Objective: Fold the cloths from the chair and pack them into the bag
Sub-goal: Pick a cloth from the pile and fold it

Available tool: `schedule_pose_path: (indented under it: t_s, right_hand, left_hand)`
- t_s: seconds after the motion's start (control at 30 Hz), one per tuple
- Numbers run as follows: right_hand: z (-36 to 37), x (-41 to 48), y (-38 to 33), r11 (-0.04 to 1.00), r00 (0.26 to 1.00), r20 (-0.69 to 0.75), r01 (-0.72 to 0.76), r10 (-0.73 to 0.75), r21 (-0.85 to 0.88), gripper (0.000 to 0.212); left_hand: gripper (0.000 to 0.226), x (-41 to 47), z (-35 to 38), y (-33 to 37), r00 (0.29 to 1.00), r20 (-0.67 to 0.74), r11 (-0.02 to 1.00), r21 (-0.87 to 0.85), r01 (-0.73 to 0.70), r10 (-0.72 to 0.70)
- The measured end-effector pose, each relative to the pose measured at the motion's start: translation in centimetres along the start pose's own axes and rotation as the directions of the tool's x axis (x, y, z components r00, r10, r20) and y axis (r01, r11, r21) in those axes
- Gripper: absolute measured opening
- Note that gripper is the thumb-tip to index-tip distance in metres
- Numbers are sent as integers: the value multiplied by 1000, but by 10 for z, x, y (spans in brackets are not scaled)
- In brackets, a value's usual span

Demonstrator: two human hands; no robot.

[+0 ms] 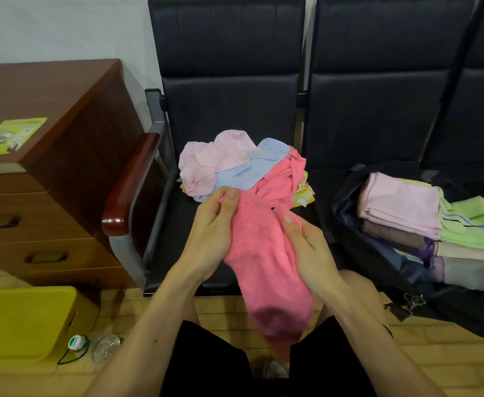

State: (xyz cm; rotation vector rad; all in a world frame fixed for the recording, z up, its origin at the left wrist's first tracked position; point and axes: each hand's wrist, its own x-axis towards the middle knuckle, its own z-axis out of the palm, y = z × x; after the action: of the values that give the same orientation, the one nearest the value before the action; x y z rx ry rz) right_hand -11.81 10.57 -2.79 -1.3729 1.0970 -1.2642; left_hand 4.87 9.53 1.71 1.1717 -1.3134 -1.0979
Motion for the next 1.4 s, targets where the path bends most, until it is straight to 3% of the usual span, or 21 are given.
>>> schedule_pose_path:
  t_s: [0.1, 0.2, 0.3, 0.37, 0.47, 0.6, 0.7, 0.77, 0.83, 0.9, 0.93, 1.0, 1.07, 1.1, 1.17, 1.2, 1.3, 1.4]
  right_hand:
    - [0, -5, 3, 981, 996, -23, -85, 90, 175, 32]
    - [-6, -16, 13, 921, 963, 24, -264, 269, 285, 69]
    - [-6, -33, 31, 903, 922, 202, -370, 329, 219, 90]
    - [1, -40, 39, 916, 883, 322, -388, 340, 97, 57]
    - [13, -44, 43, 924, 887, 269, -381, 376, -38, 14]
    - [11, -43, 47, 896, 857, 265, -434, 441, -89, 18]
    - [-7, -42, 31, 826, 753, 434, -562, 495, 34, 22]
    - [-20, -43, 14, 785, 718, 568, -590, 403, 189, 40]
    - [-20, -41, -12, 723, 718, 635, -596, 284, 349, 42]
    - [-15, -36, -34, 666, 749, 653, -546, 116, 508, 38]
    - [-18, -32, -45, 659, 810, 582, -476, 72, 582, 42]
    - [-20, -25, -61, 667, 897, 418, -401, 145, 628, 47]
    - [-19, -19, -64, 695, 939, 275, -338, 205, 634, 49]
    - [-16, -14, -64, 722, 952, 246, -300, 183, 623, 46]
    - [-17, -7, -66, 617, 916, 312, -401, 252, 677, 36]
    - [-21, -4, -69, 625, 923, 289, -384, 253, 679, 33]
    - [-25, 3, -72, 664, 943, 220, -331, 249, 671, 29]
    - [-30, 8, -71, 731, 953, 149, -298, 263, 614, 22]
  left_hand:
    - [34, -3, 13, 8, 996, 50, 986, -149, 81, -75]
    - [32, -3, 13, 12, 980, 74, 923, -329, 200, -186]
    - [35, -1, 12, 20, 954, 52, 837, -467, 286, -297]
    - [36, 0, 11, 24, 939, 31, 802, -512, 309, -342]
    - [44, 2, 5, 26, 934, 28, 766, -563, 309, -357]
    - [32, 2, -7, 30, 954, 13, 811, -524, 260, -298]
    - [34, 11, -27, 25, 948, -179, 938, -276, 209, -264]
    - [36, 23, -45, 8, 929, -309, 979, -54, 197, -204]
    - [36, 28, -55, -14, 897, -344, 959, -52, 278, -278]
    - [35, 22, -48, -23, 866, -261, 904, -143, 403, -427]
    - [35, 14, -41, -26, 848, -166, 858, -214, 467, -503]
    - [35, -2, -24, -26, 811, 6, 760, -346, 550, -585]
    - [41, -21, -10, -21, 831, 63, 745, -408, 527, -553]
    - [49, -29, -4, -22, 826, 120, 706, -461, 538, -551]
    - [56, -38, 9, -31, 783, 243, 585, -549, 597, -572]
    - [59, -41, 8, -39, 763, 280, 532, -579, 618, -583]
    - [91, -49, 9, -55, 727, 371, 503, -539, 675, -578]
    - [86, -55, 2, -63, 662, 505, 523, -407, 749, -555]
